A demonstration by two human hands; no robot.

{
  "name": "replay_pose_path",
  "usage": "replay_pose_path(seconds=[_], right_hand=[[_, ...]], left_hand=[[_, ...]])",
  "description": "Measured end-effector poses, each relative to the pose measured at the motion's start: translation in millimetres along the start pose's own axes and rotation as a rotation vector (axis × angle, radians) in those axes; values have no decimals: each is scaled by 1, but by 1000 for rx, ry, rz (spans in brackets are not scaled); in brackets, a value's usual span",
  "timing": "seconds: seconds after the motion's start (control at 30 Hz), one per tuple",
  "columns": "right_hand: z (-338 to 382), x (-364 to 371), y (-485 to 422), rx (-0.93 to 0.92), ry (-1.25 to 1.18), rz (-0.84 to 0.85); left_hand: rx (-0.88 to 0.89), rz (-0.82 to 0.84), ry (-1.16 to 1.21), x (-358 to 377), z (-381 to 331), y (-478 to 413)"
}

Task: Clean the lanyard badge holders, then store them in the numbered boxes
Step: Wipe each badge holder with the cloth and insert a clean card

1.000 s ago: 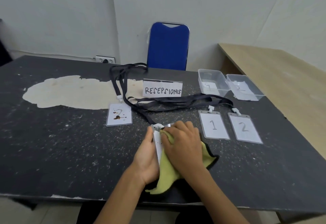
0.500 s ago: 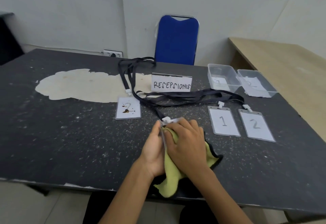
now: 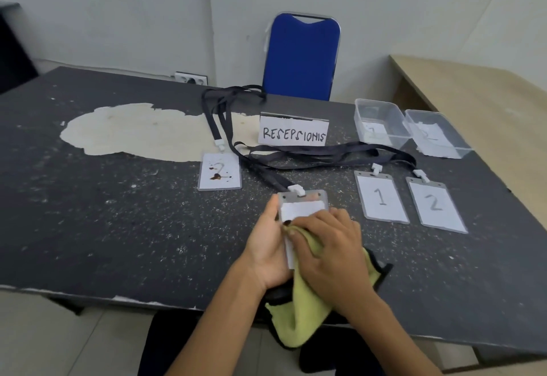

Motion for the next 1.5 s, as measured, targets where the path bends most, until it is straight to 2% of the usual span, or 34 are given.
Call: replay_pose_path(seconds=[0.17,0.3,0.4,0.5,0.6,0.7,0.83,1.0,1.2,1.4,1.5], right_hand=[[-11,-2,-28,111,148,-84],[15,9,-18,16,110,-47],[-3,-7,5,-25,56,-24],[-23,-14,-7,50,118,-19],[-11,-3,-26,97,164,-42],[10,8,-15,48,109,-18],[-9,-7,17,6,-16,51],[-15,-7,-3,90,133,-12],[5,-3,29,43,-25,71],[-21,-16,9,146,108,-1],[5,-5,20,90,0,34]], left_hand=[[5,34,0,3,2,-2],[21,49,107,-2,-1,-3],[-2,12,32,-5,3,-4],[5,-2,12,-1,4,-5],[22,31,48,1,1,-4],[28,30,71,-2,-3,-1],[-11,25,-7,0,3,-1],[20,-12,55,-1,-1,-4],[57,-38,52,0,-4,1],[123,-94,19,-2,-7,-1],[115,-86,6,-3,-8,0]])
Point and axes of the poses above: each hand's wrist, its own y-axis away from the middle knuckle, its own x-axis out of the palm, z = x × y, the point moved 9 cm from there along -y, towards the middle knuckle, and after that the axes turned 14 degrees about x, right-handed, at the moved point
